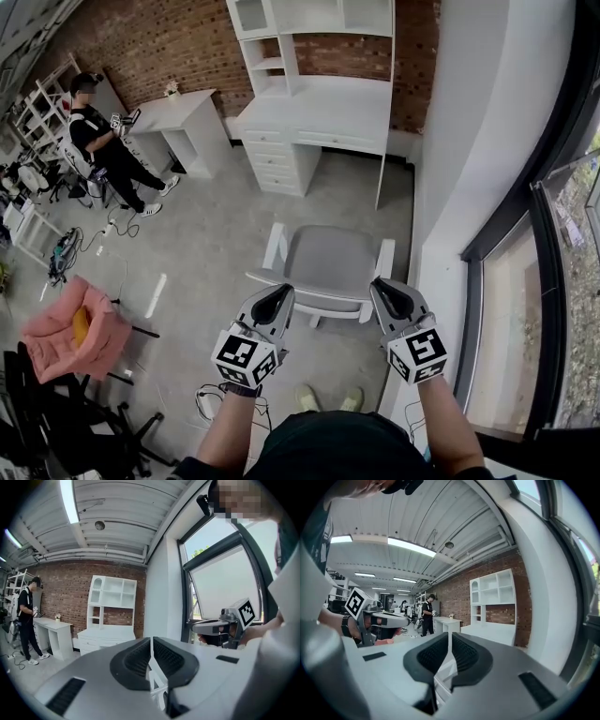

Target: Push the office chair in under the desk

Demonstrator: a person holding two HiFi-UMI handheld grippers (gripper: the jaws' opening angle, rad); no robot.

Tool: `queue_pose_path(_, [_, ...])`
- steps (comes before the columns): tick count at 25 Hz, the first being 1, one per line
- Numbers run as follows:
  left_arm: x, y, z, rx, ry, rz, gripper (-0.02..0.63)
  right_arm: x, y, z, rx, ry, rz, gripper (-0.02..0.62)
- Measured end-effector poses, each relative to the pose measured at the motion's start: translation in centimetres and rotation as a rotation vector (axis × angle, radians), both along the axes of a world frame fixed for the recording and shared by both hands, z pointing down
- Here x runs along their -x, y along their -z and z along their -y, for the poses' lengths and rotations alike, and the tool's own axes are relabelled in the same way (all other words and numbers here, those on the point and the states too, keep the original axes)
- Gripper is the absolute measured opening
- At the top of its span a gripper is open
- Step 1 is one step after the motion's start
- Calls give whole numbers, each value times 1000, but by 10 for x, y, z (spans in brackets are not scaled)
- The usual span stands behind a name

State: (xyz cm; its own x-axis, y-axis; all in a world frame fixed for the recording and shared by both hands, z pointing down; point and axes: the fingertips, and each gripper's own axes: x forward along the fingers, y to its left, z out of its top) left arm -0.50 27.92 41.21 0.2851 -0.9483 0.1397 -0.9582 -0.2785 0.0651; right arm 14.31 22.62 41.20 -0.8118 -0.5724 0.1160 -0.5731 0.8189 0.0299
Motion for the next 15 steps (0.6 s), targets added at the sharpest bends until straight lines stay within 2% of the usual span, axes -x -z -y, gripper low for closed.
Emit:
queue_pose_path(5, [0,-17,-1,20,2,-17,8,-1,-20,0,27,19,-13,5])
queue_pose_path(9, [-1,-19,1,12,46,-41,8,-7,-27,5,21,28,-16,5])
queue_pose_path(15, [-9,-30,1,30,84,-13,8,-14,-39,8,24,61,-21,5])
